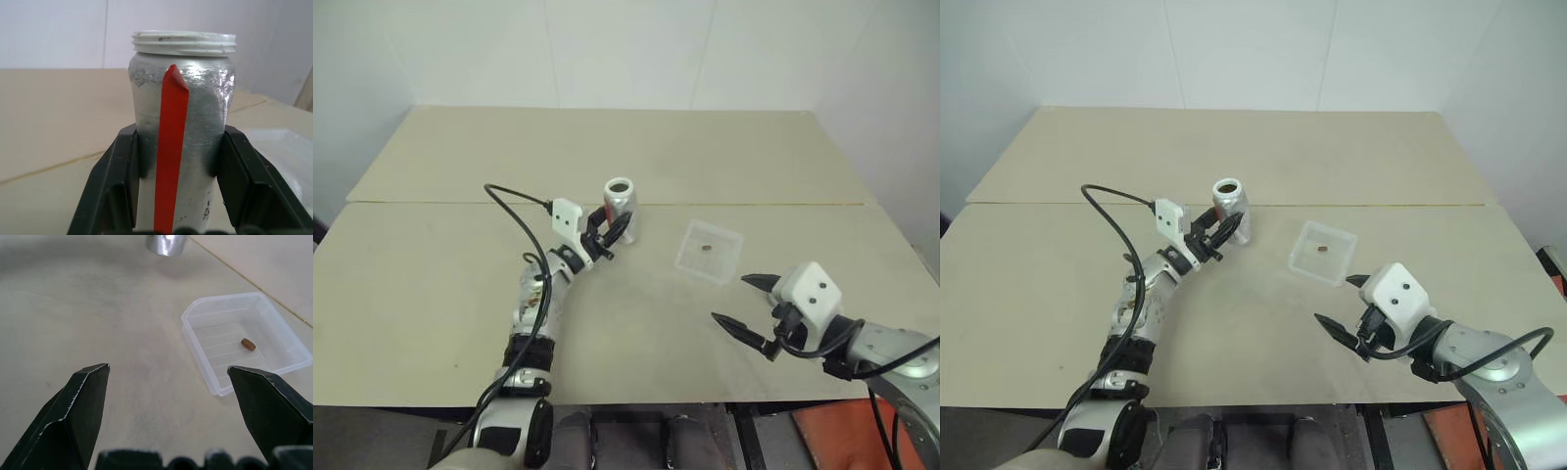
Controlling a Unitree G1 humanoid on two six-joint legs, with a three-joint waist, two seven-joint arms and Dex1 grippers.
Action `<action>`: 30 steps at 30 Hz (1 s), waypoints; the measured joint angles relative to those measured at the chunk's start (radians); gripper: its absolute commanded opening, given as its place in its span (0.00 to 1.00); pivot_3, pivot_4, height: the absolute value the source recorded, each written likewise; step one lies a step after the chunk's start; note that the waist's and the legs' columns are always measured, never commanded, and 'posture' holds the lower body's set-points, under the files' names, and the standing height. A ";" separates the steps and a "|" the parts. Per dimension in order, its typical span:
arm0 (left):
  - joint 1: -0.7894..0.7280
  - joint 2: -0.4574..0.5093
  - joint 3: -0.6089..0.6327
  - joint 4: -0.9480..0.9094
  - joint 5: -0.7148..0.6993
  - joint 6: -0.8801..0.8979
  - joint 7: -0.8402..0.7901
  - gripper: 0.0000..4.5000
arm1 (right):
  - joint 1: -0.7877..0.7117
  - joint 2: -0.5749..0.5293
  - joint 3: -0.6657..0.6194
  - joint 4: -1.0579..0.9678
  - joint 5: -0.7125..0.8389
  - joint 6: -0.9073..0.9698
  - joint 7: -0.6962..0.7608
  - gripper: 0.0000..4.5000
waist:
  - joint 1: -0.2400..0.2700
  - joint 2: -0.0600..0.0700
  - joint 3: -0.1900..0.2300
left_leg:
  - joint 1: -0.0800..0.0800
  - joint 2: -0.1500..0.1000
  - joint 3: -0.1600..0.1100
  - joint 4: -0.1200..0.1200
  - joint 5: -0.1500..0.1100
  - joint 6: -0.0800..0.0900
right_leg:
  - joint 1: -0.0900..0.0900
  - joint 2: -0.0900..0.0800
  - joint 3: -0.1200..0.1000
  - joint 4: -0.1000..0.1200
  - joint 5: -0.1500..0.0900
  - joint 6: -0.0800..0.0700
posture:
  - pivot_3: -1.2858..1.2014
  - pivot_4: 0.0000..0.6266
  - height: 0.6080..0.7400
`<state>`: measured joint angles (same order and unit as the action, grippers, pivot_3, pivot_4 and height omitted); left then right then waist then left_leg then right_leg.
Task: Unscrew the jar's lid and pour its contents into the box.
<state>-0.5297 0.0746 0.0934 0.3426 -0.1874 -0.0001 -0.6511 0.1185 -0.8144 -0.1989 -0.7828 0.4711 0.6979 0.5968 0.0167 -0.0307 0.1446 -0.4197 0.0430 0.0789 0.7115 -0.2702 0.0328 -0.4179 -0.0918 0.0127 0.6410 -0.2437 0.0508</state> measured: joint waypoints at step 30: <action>0.105 0.066 -0.074 -0.068 -0.011 0.002 0.041 0.99 | 0.020 0.018 0.016 -0.010 -0.039 -0.030 0.014 1.00 | -0.005 0.001 -0.002 | 0.011 0.001 0.000 -0.003 -0.001 0.001 | 0.012 0.000 -0.001 -0.010 0.000 0.000 | 0.52 0.24 1.00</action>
<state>-0.4250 0.1408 0.0197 0.2747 -0.1985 0.0018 -0.6103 0.1385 -0.7964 -0.1828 -0.7924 0.4316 0.6683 0.6106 0.0118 -0.0293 0.1423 -0.4090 0.0439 0.0789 0.7083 -0.2713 0.0341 -0.4058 -0.0914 0.0119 0.6310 -0.2438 0.0508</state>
